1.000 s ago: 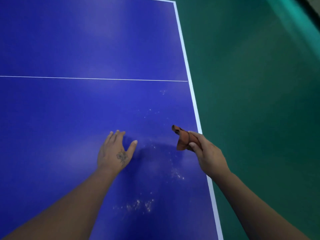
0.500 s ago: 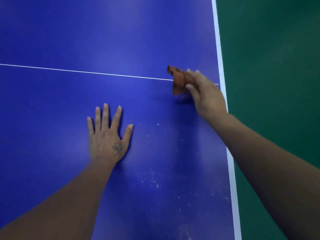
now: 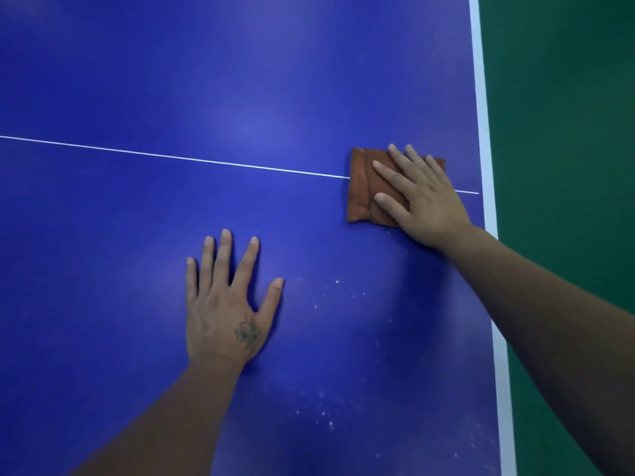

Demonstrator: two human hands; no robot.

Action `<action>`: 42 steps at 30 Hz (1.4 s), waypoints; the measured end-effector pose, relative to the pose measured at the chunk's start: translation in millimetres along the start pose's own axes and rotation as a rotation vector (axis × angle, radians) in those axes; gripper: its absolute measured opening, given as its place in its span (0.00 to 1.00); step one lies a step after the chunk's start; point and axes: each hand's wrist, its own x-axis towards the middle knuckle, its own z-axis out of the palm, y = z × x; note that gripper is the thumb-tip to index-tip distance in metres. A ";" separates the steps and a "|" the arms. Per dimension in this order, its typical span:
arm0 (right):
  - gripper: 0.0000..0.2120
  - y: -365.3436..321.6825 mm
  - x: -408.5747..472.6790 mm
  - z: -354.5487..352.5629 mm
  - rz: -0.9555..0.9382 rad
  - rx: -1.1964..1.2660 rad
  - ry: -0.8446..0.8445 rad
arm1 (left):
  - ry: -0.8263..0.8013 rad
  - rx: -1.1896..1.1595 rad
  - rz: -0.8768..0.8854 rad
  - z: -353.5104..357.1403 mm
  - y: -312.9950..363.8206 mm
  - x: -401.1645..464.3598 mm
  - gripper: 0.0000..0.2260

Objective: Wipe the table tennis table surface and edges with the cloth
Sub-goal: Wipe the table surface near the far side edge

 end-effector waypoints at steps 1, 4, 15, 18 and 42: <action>0.30 -2.8 -2.0 2.7 0.012 -0.010 0.013 | 0.001 0.000 -0.001 0.1 -0.2 0.2 0.34; 0.33 -22.0 -19.7 9.0 0.036 -0.015 0.025 | -0.002 0.000 -0.005 -1.3 1.1 -0.2 0.34; 0.22 -113.1 -143.8 23.9 -0.160 0.112 0.006 | 0.017 -0.024 0.001 -3.8 4.3 0.5 0.34; 0.21 -102.6 -119.4 7.0 -0.161 0.241 0.054 | -0.004 -0.030 -0.008 -4.5 4.1 0.5 0.34; 0.22 -163.4 -161.7 32.8 -0.145 0.133 -0.037 | -0.054 -0.026 -0.036 -14.0 8.7 0.7 0.30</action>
